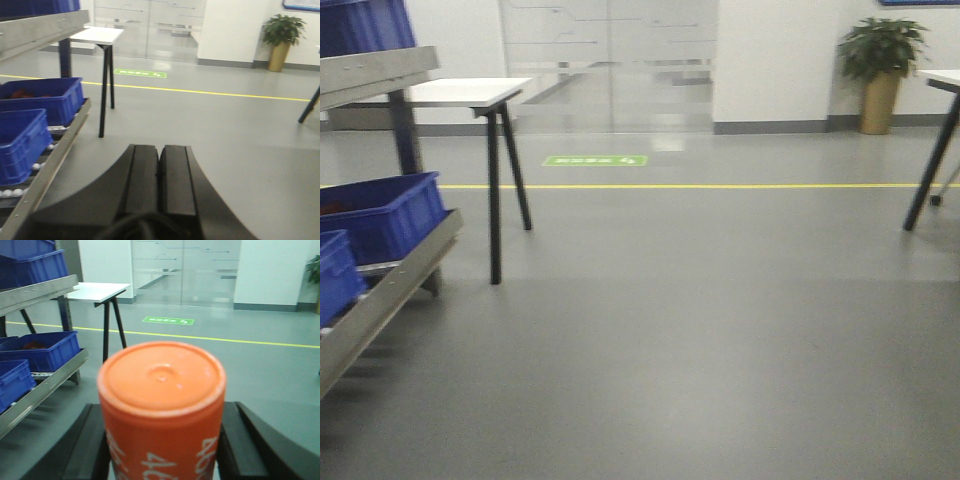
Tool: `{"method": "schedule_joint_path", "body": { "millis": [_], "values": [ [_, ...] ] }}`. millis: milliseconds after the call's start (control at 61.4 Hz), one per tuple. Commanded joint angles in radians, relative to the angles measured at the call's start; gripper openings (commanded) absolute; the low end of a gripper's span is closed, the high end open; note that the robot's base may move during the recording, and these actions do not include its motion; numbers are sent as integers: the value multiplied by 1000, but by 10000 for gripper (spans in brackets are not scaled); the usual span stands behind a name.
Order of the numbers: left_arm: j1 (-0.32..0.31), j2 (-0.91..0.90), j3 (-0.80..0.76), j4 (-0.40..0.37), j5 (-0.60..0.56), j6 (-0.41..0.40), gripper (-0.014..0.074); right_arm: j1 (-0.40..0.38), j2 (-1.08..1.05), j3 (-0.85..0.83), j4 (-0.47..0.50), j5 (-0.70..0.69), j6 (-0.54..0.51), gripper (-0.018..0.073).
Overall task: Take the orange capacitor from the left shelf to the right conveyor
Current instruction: 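Drive the base away from the shelf holding the capacitor in the right gripper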
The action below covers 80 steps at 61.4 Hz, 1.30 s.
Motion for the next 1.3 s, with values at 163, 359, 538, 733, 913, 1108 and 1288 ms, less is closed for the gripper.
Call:
{"method": "schedule_joint_path", "body": {
  "millis": [163, 359, 538, 733, 913, 1108, 1288],
  "values": [
    [1, -19, -5, 0, -89, 0, -105, -4, 16, -23, -12, -95, -3, 143],
    [1, -19, -5, 0, -89, 0, -105, -4, 16, -23, -12, -95, -3, 143],
    [1, -19, -5, 0, -89, 0, -105, -4, 16, -23, -12, -95, -3, 143],
    [1, -19, -5, 0, -89, 0, -105, -4, 16, -23, -12, -95, -3, 143],
    [1, -19, -5, 0, -89, 0, -105, -4, 16, -23, -12, -95, -3, 143],
    [1, -19, -5, 0, -89, 0, -105, -4, 16, -23, -12, -95, -3, 143],
    [1, -19, -5, 0, -89, 0, -105, -4, 16, -23, -12, -95, -3, 143]
  ]
}}
